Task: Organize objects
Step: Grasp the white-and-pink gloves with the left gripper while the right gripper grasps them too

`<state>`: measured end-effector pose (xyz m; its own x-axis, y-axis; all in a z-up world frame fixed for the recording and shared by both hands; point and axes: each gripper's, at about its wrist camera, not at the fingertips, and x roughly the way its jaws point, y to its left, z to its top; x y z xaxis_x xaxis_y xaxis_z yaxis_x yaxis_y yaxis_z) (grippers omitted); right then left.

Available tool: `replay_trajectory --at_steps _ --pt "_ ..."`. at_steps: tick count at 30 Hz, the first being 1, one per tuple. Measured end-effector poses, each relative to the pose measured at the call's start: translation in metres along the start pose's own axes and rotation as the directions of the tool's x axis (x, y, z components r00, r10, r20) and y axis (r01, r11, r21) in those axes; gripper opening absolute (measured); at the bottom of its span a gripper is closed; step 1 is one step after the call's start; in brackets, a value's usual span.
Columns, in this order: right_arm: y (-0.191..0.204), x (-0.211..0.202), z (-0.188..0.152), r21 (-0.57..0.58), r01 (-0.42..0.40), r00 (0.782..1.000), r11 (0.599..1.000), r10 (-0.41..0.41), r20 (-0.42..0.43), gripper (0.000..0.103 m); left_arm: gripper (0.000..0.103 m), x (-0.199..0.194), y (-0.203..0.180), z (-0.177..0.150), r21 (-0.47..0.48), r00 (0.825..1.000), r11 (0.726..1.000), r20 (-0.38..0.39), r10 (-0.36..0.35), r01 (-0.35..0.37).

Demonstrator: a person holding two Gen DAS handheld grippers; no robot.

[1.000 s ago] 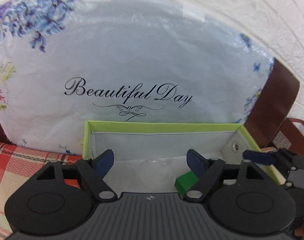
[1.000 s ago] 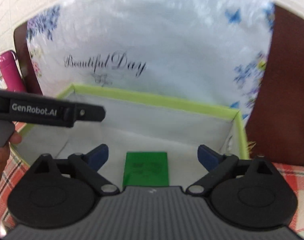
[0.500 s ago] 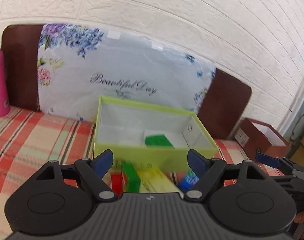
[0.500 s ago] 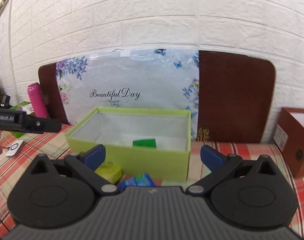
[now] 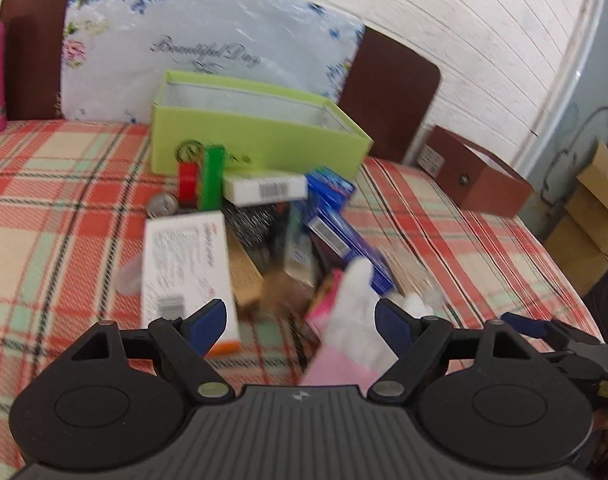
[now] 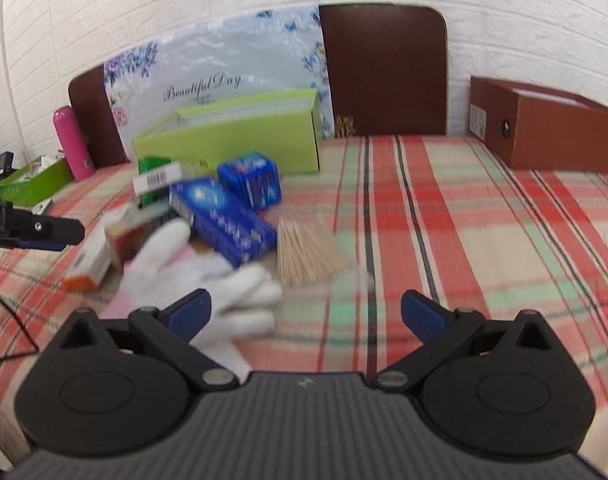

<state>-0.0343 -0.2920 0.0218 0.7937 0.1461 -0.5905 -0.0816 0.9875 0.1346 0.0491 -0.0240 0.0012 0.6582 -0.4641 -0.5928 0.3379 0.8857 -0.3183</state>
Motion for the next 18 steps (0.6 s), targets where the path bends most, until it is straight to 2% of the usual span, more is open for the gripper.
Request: replay_trajectory --at_steps 3,11,12,13,14,15,18 --pt "0.0 -0.005 -0.012 0.033 -0.009 1.0 0.999 0.01 -0.01 0.103 0.084 0.007 -0.012 -0.011 0.038 0.998 0.998 -0.028 -0.053 0.054" --pt "-0.003 -0.015 -0.02 0.063 -0.002 1.0 0.998 0.002 0.0 0.103 0.084 0.044 -0.036 -0.031 0.128 0.992 0.99 -0.115 -0.044 0.058" --pt "-0.003 -0.015 -0.021 0.06 -0.002 1.0 0.998 0.002 0.001 0.103 0.079 0.046 -0.036 -0.032 0.133 0.992 0.989 -0.115 -0.051 0.066" --pt "-0.001 -0.015 -0.021 0.058 0.0 1.0 0.998 0.0 -0.001 0.103 0.067 0.047 -0.035 -0.033 0.141 0.991 0.987 -0.117 -0.061 0.078" --pt "0.0 -0.015 -0.021 0.058 0.001 1.0 0.998 -0.001 -0.003 0.103 0.036 0.048 -0.034 -0.034 0.152 0.987 0.983 -0.137 -0.085 0.106" --pt "0.0 -0.014 -0.022 0.057 -0.001 1.0 0.998 0.001 -0.005 0.103 0.028 0.047 -0.032 -0.034 0.15 0.982 0.981 -0.156 -0.103 0.127" --pt "0.004 -0.011 -0.021 0.047 -0.016 1.0 0.999 0.017 -0.014 0.103 0.018 0.033 -0.022 -0.032 0.156 0.983 0.978 -0.145 -0.117 0.139"
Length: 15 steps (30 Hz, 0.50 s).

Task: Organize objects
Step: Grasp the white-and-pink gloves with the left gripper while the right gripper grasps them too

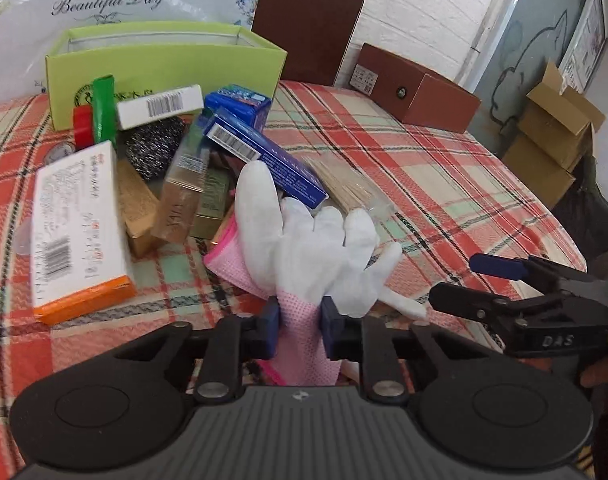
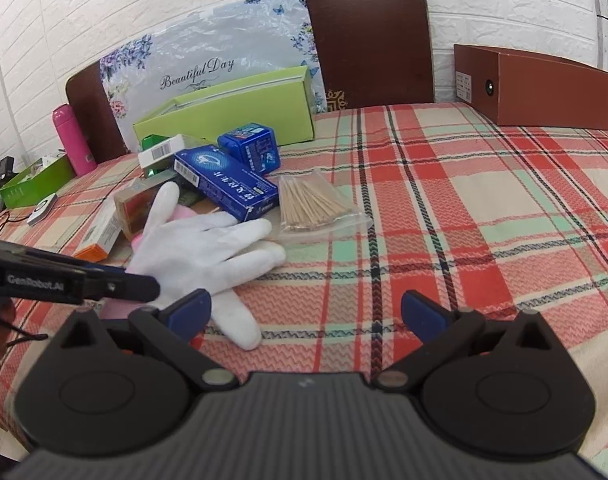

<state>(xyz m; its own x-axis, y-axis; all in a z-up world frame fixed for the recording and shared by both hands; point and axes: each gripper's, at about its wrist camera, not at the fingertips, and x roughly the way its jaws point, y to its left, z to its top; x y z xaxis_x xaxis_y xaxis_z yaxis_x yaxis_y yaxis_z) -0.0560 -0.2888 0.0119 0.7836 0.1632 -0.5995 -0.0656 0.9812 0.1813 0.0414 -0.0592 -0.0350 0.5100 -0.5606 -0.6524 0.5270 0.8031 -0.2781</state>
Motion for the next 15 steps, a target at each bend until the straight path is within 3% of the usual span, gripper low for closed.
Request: replay_trajectory --at_steps 9,15 --pt "0.028 0.021 0.005 -0.117 -0.077 0.997 0.99 0.075 -0.02 0.103 0.017 -0.045 0.036 -0.013 0.006 0.987 0.987 0.013 0.161 -0.162" --pt "0.054 0.042 0.012 -0.233 -0.124 0.992 0.965 0.126 -0.006 0.103 0.026 -0.05 0.047 0.0 0.022 0.981 0.981 0.042 0.191 -0.192"
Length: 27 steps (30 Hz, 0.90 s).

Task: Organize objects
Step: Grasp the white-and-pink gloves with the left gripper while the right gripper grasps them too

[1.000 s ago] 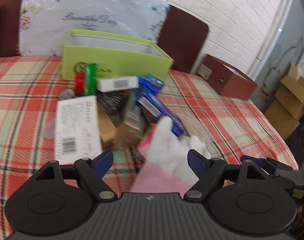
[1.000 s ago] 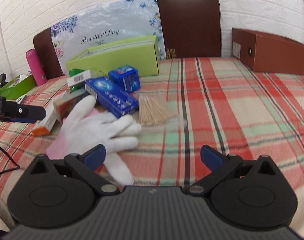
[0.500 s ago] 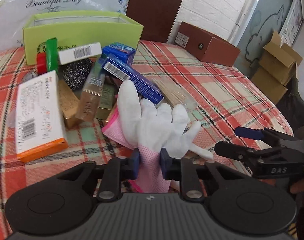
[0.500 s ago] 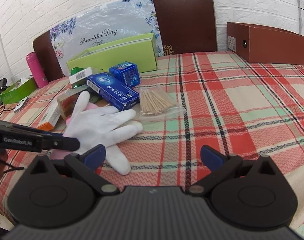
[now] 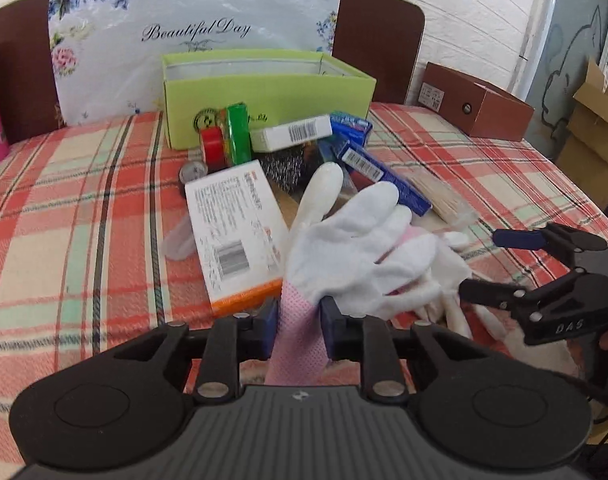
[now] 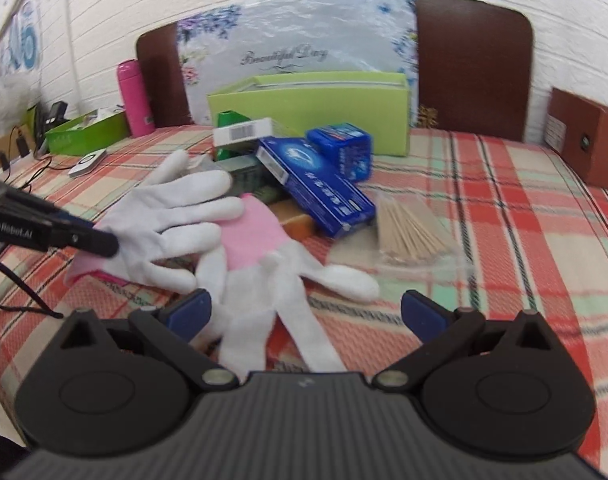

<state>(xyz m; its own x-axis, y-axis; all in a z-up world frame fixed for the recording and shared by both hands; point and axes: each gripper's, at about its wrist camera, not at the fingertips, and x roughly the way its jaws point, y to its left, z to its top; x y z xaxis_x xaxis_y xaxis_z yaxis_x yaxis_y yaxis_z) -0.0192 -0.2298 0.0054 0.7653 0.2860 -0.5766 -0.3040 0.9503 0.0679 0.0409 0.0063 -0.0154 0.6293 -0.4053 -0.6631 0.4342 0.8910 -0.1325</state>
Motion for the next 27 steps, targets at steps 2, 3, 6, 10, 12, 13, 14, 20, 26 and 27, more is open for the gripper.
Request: replay_trajectory --at_steps 2,3,6,10,12,13,14,20,26,27 --pt "0.005 0.008 0.002 -0.008 -0.003 1.0 1.0 0.003 -0.015 0.103 0.032 0.001 -0.003 0.005 0.016 1.0 1.0 0.011 -0.026 0.025" --pt "0.006 0.01 0.001 -0.015 -0.009 1.0 1.0 0.009 -0.014 0.103 0.043 0.001 -0.006 0.007 0.034 0.999 0.999 0.015 -0.038 0.037" --pt "0.007 0.016 -0.002 -0.012 -0.023 0.999 1.0 0.023 -0.025 0.102 0.069 0.007 -0.015 0.01 0.075 0.999 0.997 0.037 -0.037 0.034" --pt "0.003 0.019 -0.01 0.027 -0.04 0.998 0.999 0.041 -0.039 0.09 0.071 0.019 -0.021 0.013 0.08 0.999 0.996 0.032 -0.036 0.033" --pt "0.003 0.014 -0.011 0.022 -0.058 0.998 0.998 0.059 -0.033 0.074 0.071 0.025 -0.021 0.014 0.066 0.999 0.997 0.027 -0.038 0.036" --pt "0.003 0.012 -0.011 0.019 -0.079 0.996 0.997 0.08 -0.031 0.052 0.071 0.028 -0.021 0.015 0.057 0.999 0.997 0.024 -0.043 0.042" --pt "0.003 0.009 -0.011 0.02 -0.093 0.995 0.995 0.094 -0.035 0.035 0.068 0.03 -0.02 0.015 0.046 0.998 0.997 0.019 -0.056 0.055" --pt "-0.002 -0.008 -0.016 0.024 -0.058 0.997 0.998 0.059 -0.056 0.025 0.033 0.027 -0.014 0.01 0.004 0.995 0.995 -0.016 -0.097 0.097" --pt "-0.004 -0.025 -0.017 -0.006 0.001 1.0 1.0 -0.001 -0.009 0.071 0.062 0.025 -0.018 0.01 0.011 0.995 0.995 0.0 -0.103 0.103" --pt "-0.002 -0.025 -0.016 -0.025 0.022 1.0 0.999 -0.022 0.006 0.072 0.062 0.027 -0.02 0.011 0.019 0.995 0.995 -0.001 -0.098 0.098"
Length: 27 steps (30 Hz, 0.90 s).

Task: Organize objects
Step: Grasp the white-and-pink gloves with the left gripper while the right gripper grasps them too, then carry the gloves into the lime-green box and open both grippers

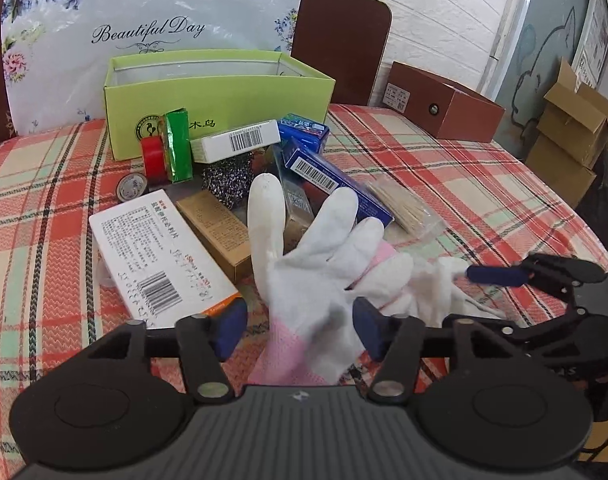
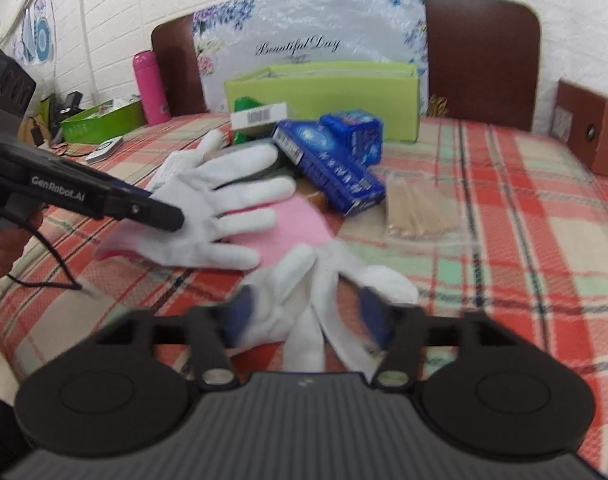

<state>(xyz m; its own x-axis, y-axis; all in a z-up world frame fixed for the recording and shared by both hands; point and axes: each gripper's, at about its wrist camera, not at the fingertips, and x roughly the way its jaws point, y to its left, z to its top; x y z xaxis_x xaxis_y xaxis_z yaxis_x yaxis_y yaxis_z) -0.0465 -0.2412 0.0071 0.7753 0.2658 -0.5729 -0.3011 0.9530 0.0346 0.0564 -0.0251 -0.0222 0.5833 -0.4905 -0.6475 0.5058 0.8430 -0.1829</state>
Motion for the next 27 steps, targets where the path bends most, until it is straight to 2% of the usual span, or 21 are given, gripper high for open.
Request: replay_trajectory --at_steps 2,4,5,7,8,9,12,13,15,16,17,21,27 --pt "0.001 0.003 0.004 -0.026 0.009 1.0 1.0 -0.009 0.011 0.072 0.061 0.004 -0.003 0.001 0.011 1.0 1.0 -0.004 -0.011 0.011" --pt "0.003 0.01 0.007 -0.031 -0.012 1.0 0.999 0.013 0.01 0.072 0.05 0.005 -0.003 0.001 0.002 1.0 1.0 -0.013 -0.026 0.026" --pt "0.005 0.014 0.007 -0.041 -0.018 1.0 0.999 0.018 0.003 0.072 0.037 0.004 -0.003 0.001 0.003 0.999 1.0 -0.018 -0.028 0.028" --pt "0.011 0.021 0.005 -0.066 -0.017 1.0 0.998 0.016 -0.014 0.071 0.031 0.002 -0.001 -0.002 -0.006 0.999 1.0 -0.02 -0.031 0.031" --pt "0.013 0.024 0.004 -0.066 -0.021 0.999 0.998 0.019 -0.027 0.071 0.021 0.001 0.0 -0.003 -0.016 0.999 0.999 -0.021 -0.035 0.035" --pt "0.013 0.026 0.001 -0.056 -0.029 0.999 0.998 0.027 -0.041 0.071 0.017 0.0 0.002 -0.004 -0.026 0.999 0.999 -0.024 -0.042 0.041" --pt "0.012 0.028 -0.006 -0.025 -0.058 0.996 0.998 0.057 -0.063 0.065 0.017 -0.002 0.003 -0.006 -0.03 0.999 0.999 -0.022 -0.036 0.035" --pt "0.012 0.027 -0.007 -0.03 -0.062 0.996 0.998 0.06 -0.062 0.06 0.017 -0.002 0.003 -0.005 -0.031 0.999 0.999 -0.022 -0.034 0.034" --pt "0.012 0.024 -0.006 -0.014 -0.092 0.994 0.996 0.091 -0.063 0.037 0.015 -0.003 0.003 -0.005 -0.037 0.999 0.998 -0.019 -0.047 0.046" --pt "0.012 0.022 -0.005 -0.005 -0.082 0.995 0.997 0.081 -0.062 0.024 0.013 -0.005 0.003 -0.004 -0.039 0.998 0.998 -0.014 -0.056 0.055" --pt "0.012 0.02 -0.004 -0.004 -0.068 0.996 0.998 0.068 -0.059 0.018 0.01 -0.007 0.003 -0.004 -0.038 0.998 0.997 -0.008 -0.063 0.063" --pt "0.009 0.004 0.008 0.016 -0.088 0.996 0.996 0.089 -0.016 0.015 0.01 -0.029 0.002 0.005 -0.036 0.994 0.995 0.052 -0.091 0.093" --pt "-0.004 -0.024 0.048 0.031 -0.108 0.989 0.994 0.104 0.103 0.014 0.01 -0.063 0.009 0.035 -0.057 0.981 0.995 0.183 -0.067 0.079"
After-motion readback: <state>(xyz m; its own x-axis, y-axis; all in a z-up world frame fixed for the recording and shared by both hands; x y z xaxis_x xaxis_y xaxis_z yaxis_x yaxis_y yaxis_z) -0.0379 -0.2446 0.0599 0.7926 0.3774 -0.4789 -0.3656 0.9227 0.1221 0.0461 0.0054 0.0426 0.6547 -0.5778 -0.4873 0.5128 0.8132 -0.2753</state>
